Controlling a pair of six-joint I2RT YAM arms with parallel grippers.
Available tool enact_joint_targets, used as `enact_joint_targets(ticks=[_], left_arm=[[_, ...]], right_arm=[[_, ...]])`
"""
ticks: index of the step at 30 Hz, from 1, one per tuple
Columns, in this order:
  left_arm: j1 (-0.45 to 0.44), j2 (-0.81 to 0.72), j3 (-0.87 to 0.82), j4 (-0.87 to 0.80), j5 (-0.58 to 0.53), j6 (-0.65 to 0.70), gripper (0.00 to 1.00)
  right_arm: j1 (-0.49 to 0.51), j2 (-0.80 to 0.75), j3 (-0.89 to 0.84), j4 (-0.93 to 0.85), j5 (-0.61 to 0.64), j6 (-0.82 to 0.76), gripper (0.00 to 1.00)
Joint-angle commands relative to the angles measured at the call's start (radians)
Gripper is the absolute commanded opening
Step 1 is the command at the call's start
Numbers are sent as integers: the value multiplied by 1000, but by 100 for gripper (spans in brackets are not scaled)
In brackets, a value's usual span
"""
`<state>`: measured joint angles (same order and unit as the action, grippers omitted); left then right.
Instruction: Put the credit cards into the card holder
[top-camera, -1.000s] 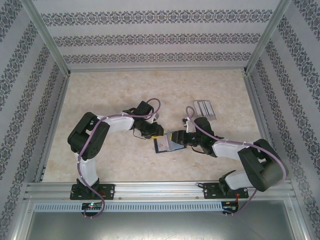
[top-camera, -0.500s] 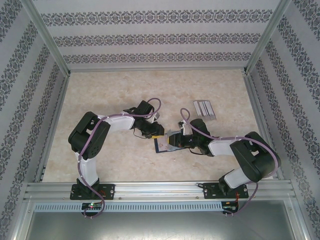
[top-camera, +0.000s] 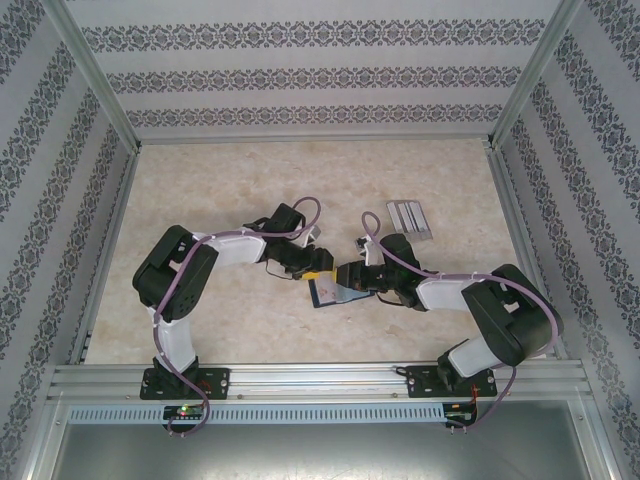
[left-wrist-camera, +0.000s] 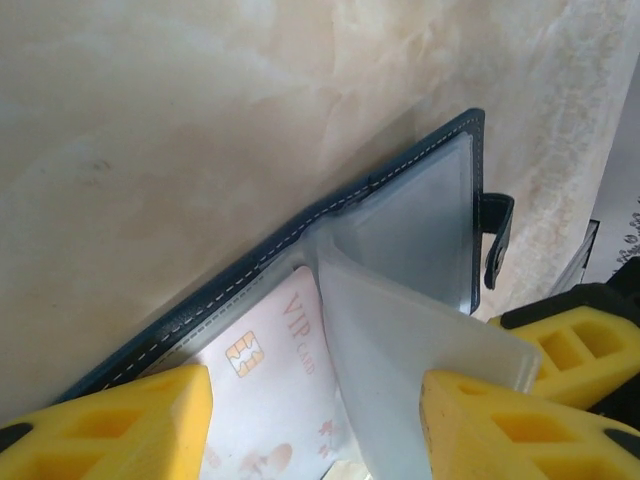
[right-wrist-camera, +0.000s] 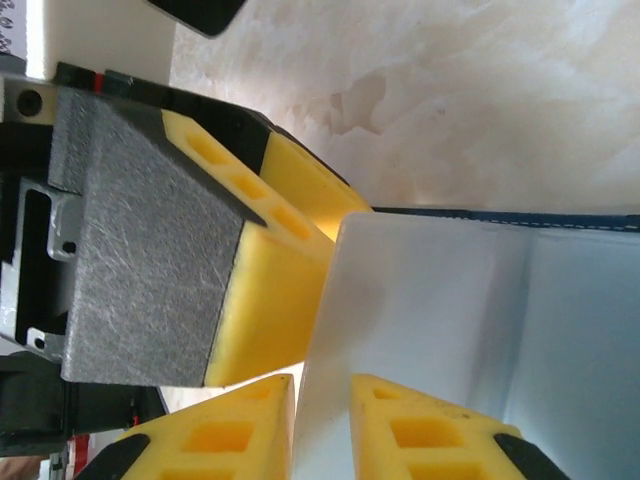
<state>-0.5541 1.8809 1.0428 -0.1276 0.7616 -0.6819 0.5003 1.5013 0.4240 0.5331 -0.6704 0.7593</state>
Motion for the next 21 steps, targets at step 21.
enact_joint_targets(ticks=[21], left_arm=[[32,30,-5,62,14,-49,40]], right_arm=[[-12,31,13,25,-24,-4,15]])
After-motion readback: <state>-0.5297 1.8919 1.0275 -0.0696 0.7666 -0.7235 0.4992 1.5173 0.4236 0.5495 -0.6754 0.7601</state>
